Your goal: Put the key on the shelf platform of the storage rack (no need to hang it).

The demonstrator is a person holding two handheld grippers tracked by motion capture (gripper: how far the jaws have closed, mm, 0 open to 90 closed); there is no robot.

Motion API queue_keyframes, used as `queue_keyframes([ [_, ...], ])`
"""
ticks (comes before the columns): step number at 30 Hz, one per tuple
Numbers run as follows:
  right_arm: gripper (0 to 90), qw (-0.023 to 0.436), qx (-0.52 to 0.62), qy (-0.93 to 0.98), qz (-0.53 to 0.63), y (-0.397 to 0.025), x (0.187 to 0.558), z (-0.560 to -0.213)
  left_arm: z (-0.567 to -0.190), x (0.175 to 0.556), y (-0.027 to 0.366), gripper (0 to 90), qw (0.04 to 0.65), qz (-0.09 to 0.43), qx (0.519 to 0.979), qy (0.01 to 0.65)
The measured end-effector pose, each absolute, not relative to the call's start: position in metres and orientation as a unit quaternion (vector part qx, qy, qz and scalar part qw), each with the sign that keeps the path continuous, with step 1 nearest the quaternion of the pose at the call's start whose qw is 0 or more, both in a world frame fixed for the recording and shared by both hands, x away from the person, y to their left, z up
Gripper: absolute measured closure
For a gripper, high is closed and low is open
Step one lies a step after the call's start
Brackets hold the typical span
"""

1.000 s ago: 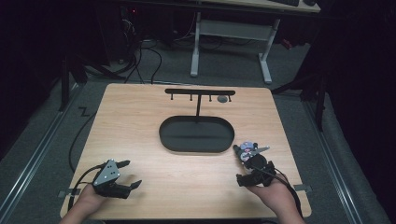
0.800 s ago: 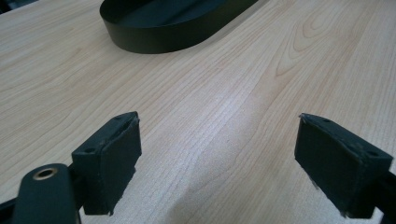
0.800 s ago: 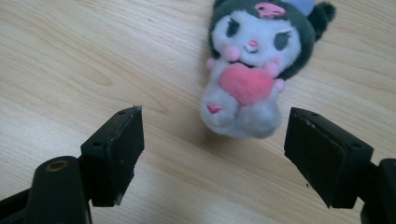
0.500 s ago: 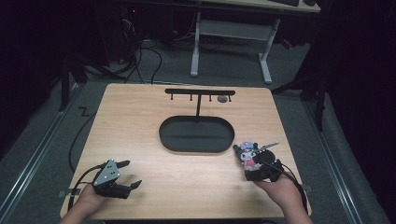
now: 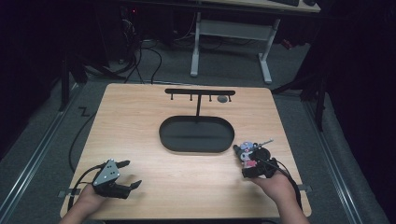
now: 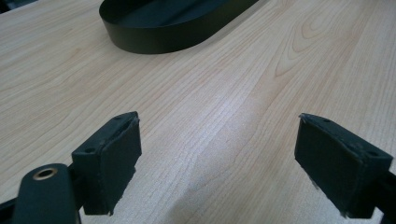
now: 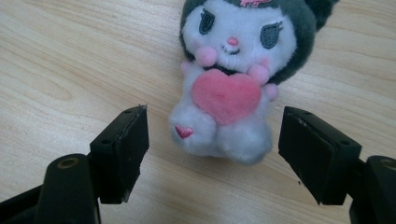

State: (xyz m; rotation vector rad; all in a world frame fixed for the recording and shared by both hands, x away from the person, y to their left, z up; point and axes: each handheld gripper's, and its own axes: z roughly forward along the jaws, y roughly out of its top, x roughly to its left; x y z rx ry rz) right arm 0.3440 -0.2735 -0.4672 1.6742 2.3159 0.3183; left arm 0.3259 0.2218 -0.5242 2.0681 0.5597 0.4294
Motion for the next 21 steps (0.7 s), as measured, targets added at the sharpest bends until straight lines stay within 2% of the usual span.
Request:
queue_keyframes([
  [6,25.7,0.129,0.590,0.789,0.117,-0.275,0.347,-0.477,-0.524,0.326,0.222,15.5,0.460,0.174,0.840,0.228],
  [16,40.8,0.128,0.592,0.786,0.123,-0.277,0.348,-0.484,-0.524,0.326,0.222,15.6,0.460,0.175,0.841,0.227],
  [21,43.7,0.130,0.594,0.784,0.126,-0.277,0.347,-0.486,-0.524,0.326,0.222,15.5,0.460,0.175,0.841,0.227],
])
